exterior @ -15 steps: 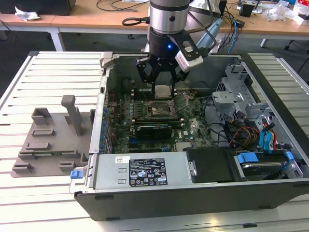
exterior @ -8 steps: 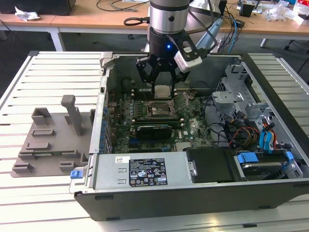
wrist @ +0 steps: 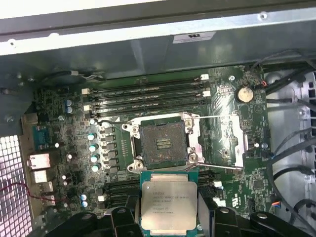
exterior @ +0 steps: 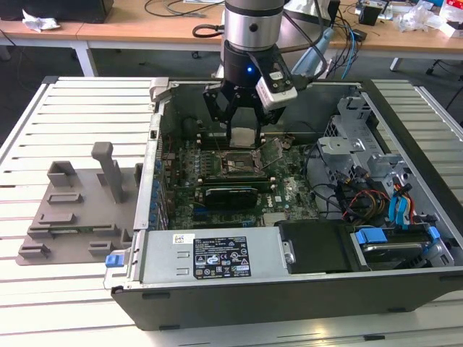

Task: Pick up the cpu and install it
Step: 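Place the cpu into insertion slot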

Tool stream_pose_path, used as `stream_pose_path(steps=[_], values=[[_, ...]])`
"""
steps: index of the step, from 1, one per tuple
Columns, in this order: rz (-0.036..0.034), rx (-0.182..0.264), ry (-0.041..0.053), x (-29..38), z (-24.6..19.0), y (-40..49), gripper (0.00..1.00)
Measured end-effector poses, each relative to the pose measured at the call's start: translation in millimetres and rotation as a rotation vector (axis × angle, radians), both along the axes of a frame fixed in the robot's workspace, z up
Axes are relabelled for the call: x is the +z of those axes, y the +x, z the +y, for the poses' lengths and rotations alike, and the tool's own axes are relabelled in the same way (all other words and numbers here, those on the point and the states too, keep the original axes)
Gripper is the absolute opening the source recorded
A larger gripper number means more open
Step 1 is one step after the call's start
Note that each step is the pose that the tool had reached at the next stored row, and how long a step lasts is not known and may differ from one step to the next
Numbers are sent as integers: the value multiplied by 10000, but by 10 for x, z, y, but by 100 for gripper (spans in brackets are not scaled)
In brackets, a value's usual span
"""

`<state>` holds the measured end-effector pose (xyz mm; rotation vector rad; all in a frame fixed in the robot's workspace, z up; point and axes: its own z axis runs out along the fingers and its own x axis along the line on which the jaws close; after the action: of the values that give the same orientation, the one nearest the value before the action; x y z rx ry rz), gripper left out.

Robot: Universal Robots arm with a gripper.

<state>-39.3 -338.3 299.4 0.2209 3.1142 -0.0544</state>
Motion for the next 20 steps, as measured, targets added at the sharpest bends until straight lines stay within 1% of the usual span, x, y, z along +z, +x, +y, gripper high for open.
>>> stream_pose_path(steps=[3, 5, 7, 11, 18, 20], values=[[0, -687, 0, -5, 0, 0, 55], [0, -1055, 0, -7, 0, 0, 55], [0, -1230, -1, -8, 0, 0, 55], [0, -1746, -1, -10, 0, 0, 55], [0, -2352, -1, -13, 0, 0, 55], [0, -2736, 0, -15, 0, 0, 55]])
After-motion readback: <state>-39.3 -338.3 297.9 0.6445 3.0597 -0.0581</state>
